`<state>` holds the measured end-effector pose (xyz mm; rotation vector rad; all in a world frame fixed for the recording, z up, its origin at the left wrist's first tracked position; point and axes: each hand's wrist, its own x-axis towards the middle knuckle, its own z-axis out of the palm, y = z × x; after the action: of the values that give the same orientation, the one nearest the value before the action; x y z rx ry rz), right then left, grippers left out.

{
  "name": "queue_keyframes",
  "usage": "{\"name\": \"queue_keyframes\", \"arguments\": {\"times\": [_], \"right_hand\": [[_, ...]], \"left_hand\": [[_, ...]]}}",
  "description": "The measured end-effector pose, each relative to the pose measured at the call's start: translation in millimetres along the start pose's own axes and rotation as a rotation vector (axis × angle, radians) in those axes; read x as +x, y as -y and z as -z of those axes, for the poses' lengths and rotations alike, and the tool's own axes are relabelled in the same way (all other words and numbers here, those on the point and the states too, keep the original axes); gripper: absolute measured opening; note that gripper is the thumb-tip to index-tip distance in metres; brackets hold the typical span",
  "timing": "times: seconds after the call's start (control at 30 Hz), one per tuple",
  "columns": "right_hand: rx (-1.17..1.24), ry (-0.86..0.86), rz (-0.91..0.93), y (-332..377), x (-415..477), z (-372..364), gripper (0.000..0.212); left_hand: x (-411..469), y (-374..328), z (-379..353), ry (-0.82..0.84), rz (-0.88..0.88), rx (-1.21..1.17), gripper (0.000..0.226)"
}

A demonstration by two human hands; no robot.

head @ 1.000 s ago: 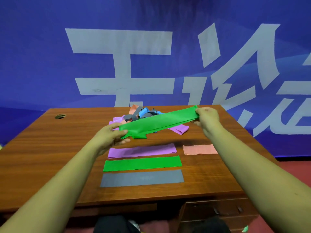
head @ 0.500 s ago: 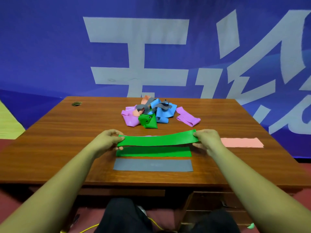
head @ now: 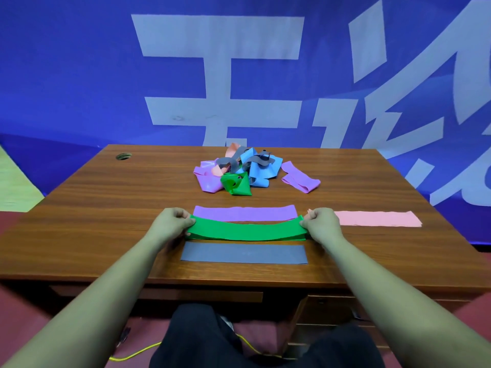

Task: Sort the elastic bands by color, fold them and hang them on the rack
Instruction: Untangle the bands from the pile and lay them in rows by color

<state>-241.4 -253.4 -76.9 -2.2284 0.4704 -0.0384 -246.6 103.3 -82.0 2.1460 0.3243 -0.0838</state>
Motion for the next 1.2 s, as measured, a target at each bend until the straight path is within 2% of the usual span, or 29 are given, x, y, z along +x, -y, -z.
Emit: {"name": "queue_keyframes", "arguments": {"times": [0.3,0.6,0.77,1.0,1.2], "right_hand": [[-0.112,-0.044,0.071,-12.5,4.6,-13.6,0.012],[-0.220,-0.100,0.139,-20.9,1.9,-22.3,0.003],[-0.302,-0.144,0.271,-7.0,5.3,-15.9,0.030],[-0.288,0.037,0.413,53.6,33.7,-32.9,0.041],[-0.336,0.135,0.497,92.6,58.1,-72.2,0.043]], "left_hand": [[5.9,9.9,-5.9,-0.091,-0.030,0.282,0.016],[5.5,16.5,-17.3,-0.168,-0.067,0.306,0.015],[8.6,4.6,-14.8,-0.260,-0.156,0.275,0.009],[50.3,-52.3,-28.1,-0.189,-0.293,0.324,0.002],[94.8,-72.2,-50.8,-0.112,-0.343,0.371,0.029]]}}
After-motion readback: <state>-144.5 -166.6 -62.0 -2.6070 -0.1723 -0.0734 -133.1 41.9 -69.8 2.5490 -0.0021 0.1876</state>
